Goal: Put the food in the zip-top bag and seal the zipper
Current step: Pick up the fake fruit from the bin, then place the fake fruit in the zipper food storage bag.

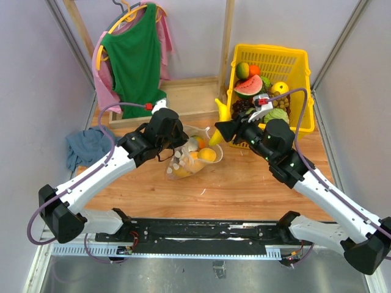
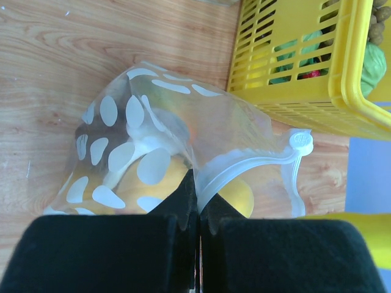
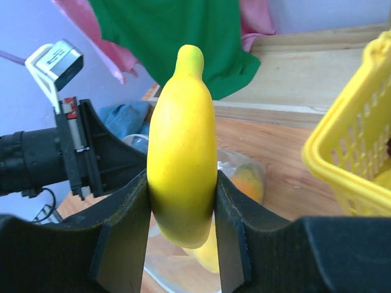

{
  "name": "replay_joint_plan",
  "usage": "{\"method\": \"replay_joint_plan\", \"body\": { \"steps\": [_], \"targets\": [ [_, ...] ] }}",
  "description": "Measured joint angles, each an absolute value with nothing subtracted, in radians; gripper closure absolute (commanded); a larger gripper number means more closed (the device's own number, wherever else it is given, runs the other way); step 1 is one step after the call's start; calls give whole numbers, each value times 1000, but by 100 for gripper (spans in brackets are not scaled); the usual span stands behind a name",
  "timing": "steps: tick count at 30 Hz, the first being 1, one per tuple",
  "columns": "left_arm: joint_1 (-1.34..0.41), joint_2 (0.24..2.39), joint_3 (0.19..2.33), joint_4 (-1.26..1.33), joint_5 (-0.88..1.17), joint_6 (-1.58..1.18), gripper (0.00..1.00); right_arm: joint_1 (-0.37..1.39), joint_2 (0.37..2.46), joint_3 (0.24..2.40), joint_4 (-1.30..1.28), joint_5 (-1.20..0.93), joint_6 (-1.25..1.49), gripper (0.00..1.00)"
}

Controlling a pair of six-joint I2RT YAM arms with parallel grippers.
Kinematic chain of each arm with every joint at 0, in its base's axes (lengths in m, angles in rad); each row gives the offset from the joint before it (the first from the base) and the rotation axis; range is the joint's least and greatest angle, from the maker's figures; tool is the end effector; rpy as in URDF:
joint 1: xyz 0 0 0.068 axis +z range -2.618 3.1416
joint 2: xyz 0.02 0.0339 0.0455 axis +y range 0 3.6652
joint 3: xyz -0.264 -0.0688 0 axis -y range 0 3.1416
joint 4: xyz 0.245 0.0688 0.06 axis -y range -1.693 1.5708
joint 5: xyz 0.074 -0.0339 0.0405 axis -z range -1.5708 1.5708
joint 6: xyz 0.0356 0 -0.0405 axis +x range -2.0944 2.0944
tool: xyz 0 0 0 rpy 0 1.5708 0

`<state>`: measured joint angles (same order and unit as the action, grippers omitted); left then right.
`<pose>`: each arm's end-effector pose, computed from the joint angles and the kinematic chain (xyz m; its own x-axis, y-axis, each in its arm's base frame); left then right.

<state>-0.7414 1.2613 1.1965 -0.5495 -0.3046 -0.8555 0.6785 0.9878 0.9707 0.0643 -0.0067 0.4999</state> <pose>0.2109 -0.1786 0.3467 -0.6287 -0.4008 -0.6664 -0.0169 0.8638 -0.5035 0.1790 0.1446 0.3949 -0.2711 0.3971 -0.8768 -0.5730 0.6654 0.4785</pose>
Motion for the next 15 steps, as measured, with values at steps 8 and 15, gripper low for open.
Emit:
{"method": "replay_joint_plan", "body": {
  "steps": [8,15],
  "targets": [
    [-741,1263,1196,-546,-291,-884,100,804,991,906,201,57,536,73],
    [-741,1267,1196,-539,-278,-910,100,876,1013,880,233,115,543,68]
  ]
}}
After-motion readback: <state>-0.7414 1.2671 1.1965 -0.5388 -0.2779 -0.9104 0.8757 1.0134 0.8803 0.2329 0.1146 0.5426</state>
